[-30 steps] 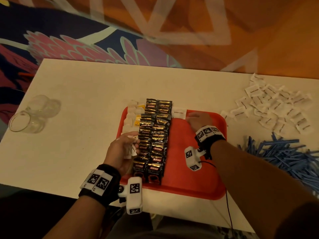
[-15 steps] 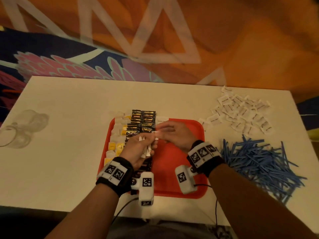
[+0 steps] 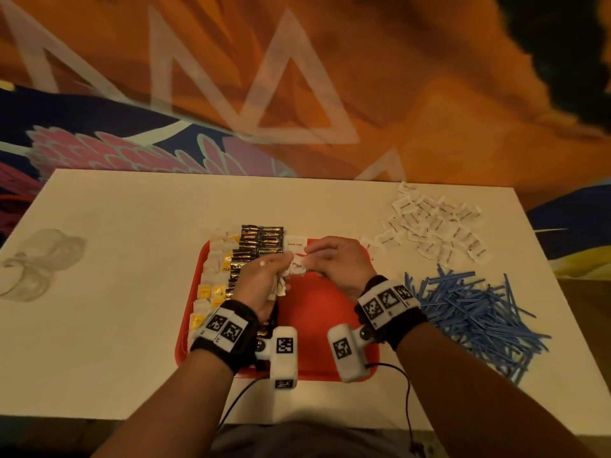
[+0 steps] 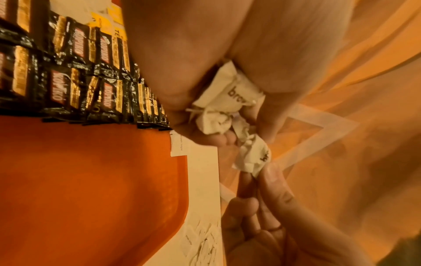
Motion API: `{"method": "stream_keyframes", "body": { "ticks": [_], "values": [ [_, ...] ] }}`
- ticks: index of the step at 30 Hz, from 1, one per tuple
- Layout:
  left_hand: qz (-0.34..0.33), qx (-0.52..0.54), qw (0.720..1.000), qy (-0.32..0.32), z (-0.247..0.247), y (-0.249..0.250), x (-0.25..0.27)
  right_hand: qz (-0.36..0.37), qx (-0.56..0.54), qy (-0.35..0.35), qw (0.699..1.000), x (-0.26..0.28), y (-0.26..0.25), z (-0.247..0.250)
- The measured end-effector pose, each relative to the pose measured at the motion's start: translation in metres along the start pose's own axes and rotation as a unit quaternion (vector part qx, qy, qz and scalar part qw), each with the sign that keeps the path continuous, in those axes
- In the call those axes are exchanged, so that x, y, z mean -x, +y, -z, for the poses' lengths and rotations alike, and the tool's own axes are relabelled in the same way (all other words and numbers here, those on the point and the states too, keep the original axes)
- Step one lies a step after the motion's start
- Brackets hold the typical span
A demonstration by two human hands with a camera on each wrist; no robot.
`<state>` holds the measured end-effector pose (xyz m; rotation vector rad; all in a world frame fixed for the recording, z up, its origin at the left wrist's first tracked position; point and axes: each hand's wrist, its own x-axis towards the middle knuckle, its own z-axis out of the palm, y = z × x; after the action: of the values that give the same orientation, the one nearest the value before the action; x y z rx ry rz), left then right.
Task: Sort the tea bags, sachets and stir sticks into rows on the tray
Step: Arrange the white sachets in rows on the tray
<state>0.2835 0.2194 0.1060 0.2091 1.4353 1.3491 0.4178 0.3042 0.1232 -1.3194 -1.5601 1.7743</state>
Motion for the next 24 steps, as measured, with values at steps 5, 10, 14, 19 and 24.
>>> {"method": "stream_keyframes", "body": {
  "ticks": [5,10,14,19,24],
  "values": [
    [-0.05,-0.025,0.997,0.046,-0.007,0.003,-0.002,-0.002,0.053,0.009,0.999,0.004,0.001,0.007],
    [-0.115,-0.12,0.985,0.048,-0.013,0.002,-0.004,-0.039,0.041,-0.017,0.998,0.005,-0.003,0.011],
    [-0.124,-0.11,0.985,0.035,-0.015,0.005,-0.003,-0.061,-0.015,-0.025,0.998,0.007,-0.001,0.008],
    [-0.07,-0.059,0.996,-0.015,-0.013,0.001,0.003,-0.07,-0.155,-0.004,0.985,0.009,-0.001,0.001],
    [-0.134,-0.121,0.983,0.013,-0.008,0.006,-0.001,-0.055,-0.044,-0.02,0.997,0.01,0.004,0.003]
  ]
}}
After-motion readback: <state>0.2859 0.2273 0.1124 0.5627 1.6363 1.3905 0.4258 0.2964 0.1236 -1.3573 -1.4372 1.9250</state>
